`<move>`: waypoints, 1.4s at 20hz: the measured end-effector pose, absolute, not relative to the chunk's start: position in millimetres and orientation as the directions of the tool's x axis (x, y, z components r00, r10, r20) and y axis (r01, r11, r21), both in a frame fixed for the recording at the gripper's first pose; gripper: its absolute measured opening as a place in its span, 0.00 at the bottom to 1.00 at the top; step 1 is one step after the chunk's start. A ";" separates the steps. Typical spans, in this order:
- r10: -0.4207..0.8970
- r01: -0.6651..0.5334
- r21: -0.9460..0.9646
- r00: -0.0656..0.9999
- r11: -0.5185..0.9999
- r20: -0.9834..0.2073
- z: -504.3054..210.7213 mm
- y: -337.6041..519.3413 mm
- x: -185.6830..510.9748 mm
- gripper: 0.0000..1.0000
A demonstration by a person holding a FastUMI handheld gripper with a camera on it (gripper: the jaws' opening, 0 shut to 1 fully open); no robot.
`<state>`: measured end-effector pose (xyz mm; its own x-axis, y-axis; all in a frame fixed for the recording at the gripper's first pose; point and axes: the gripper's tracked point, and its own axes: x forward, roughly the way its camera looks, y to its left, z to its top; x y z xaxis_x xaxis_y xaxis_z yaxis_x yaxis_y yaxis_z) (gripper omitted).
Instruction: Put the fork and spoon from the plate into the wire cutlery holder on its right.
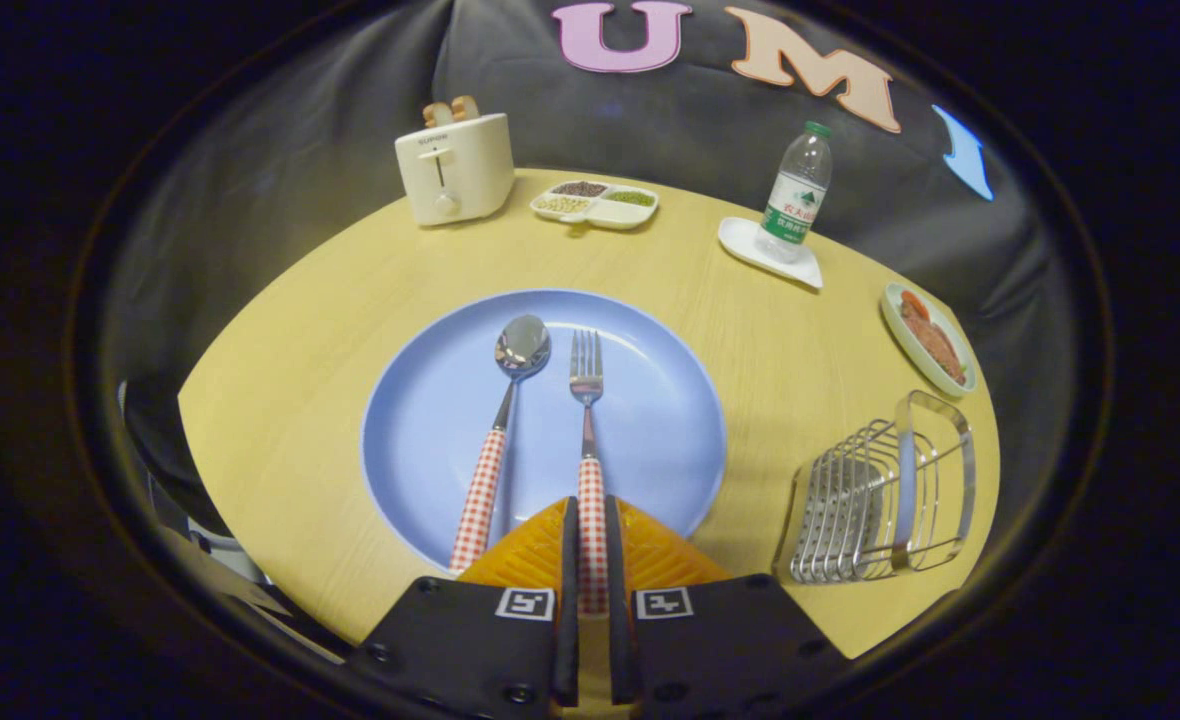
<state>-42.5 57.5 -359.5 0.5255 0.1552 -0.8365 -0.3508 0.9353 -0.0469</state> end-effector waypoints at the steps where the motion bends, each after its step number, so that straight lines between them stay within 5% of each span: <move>1: 0.160 -0.351 -0.041 0.524 0.935 -0.837 -354.6 56.9 -41.0 0.16; 18: 0.265 -0.288 0.155 0.398 0.945 -0.878 -305.0 48.5 -33.2 0.12; 28: 0.230 -0.265 0.124 0.414 0.956 -0.881 -237.2 -18.7 -19.4 0.12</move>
<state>-19.4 -18.7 -237.2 0.4144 0.2295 -0.8807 -0.2651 0.9562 0.1245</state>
